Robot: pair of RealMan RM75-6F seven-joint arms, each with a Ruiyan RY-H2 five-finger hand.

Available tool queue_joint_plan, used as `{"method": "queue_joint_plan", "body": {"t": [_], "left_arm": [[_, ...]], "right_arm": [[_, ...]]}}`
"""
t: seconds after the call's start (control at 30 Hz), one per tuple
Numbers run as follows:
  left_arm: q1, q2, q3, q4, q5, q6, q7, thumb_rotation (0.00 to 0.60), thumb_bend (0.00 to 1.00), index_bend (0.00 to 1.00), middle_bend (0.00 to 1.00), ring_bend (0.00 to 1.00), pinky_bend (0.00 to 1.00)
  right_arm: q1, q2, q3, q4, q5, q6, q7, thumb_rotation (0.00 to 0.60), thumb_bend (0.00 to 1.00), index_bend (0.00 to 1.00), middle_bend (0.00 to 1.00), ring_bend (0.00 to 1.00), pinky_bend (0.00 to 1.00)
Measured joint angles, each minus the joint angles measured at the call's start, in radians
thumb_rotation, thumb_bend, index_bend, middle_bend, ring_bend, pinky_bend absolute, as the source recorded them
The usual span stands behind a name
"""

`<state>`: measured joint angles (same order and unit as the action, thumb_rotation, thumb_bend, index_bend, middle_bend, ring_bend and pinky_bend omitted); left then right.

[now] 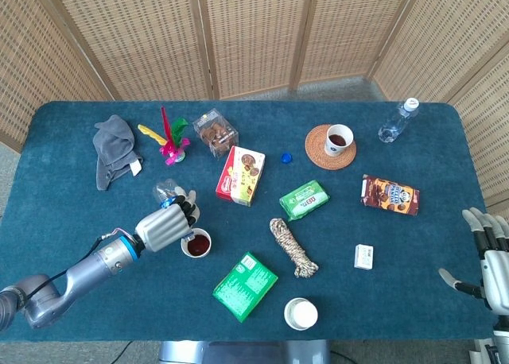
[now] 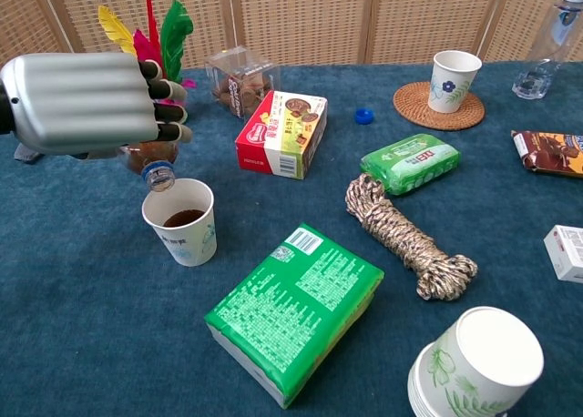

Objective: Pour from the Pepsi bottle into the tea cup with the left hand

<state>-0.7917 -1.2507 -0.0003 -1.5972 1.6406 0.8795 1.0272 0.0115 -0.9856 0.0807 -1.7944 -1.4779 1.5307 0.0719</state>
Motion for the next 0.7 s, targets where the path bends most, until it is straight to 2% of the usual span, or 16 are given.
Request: {"method": "queue_joint_plan", "body": {"t": [0.4,0.7], "left_arm": [[-0.005,0.013,-0.008,-0.026,-0.005,-0.010,0.058,0.600,0.49,0.37,0.35,0.21,0.39],[0.011,0.000,-0.005,-0.010,-0.025,0.003,0.006,0.600,0.49,0.36,0.34,0.21,0.39]], "right_arm": [[0.000,0.000,-0.001,0.000,-0.002,0.000,-0.001,0.600,0.08,0.00,0.00,0.00,0.00],[0.002,-0.002,-0.001,0.001,0.001,-0.005,-0.004,0.600,0.08,0.00,0.00,0.00,0.00]]}}
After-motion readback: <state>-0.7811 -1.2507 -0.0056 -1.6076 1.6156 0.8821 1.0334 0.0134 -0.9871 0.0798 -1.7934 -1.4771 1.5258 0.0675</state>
